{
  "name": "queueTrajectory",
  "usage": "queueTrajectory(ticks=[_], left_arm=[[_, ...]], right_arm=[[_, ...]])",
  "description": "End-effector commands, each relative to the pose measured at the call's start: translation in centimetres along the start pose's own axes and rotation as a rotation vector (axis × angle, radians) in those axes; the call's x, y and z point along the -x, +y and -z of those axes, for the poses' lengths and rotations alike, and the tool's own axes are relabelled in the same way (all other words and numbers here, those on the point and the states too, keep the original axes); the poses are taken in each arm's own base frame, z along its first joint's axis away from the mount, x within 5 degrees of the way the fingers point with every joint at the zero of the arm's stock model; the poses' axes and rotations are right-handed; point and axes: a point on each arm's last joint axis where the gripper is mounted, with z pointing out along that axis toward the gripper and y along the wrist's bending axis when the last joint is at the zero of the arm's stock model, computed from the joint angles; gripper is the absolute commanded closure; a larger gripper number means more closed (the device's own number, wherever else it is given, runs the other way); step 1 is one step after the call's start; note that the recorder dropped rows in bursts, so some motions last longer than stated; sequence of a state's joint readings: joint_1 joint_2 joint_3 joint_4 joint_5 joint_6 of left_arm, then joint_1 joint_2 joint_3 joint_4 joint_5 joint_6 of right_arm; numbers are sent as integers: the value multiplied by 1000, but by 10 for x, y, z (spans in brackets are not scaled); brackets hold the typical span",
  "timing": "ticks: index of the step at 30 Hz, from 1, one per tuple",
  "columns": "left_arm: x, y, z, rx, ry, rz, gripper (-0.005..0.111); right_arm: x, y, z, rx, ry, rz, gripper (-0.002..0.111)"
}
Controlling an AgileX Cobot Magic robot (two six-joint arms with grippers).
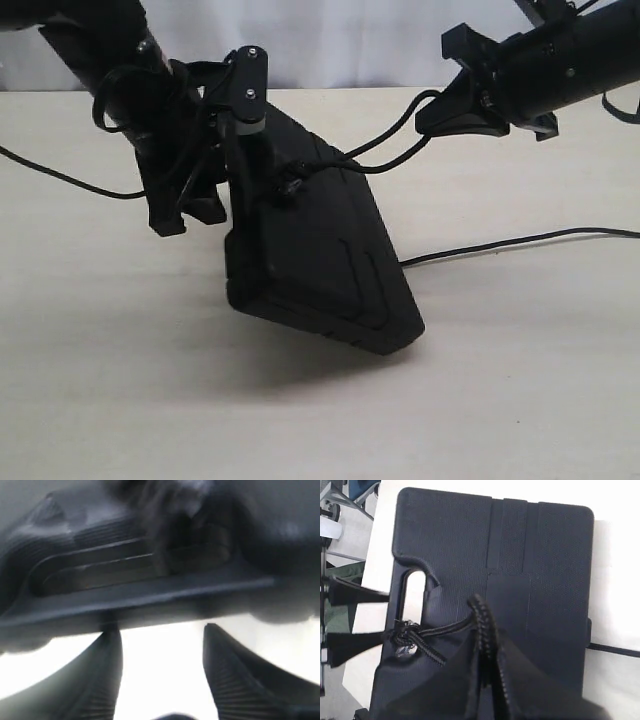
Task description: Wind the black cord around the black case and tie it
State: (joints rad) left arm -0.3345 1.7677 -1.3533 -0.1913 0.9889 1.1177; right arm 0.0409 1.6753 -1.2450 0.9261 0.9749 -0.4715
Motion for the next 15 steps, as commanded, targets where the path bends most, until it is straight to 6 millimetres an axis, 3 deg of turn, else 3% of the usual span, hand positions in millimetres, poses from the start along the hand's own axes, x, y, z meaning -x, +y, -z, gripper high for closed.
queueTrajectory(ticks=[1, 7, 11, 15], left_arm=[[-15, 8, -9, 47, -20, 84, 58], [-3, 11, -9, 96, -180, 148, 58], [8, 7, -8, 36, -303, 162, 58], [17, 3, -16, -3, -421, 88, 58]], right_arm=[[-1, 1, 3, 6, 0, 12, 104], [0, 1, 3, 2, -9, 12, 104], [0, 1, 3, 2, -9, 12, 104], [0, 1, 3, 2, -9, 12, 104]])
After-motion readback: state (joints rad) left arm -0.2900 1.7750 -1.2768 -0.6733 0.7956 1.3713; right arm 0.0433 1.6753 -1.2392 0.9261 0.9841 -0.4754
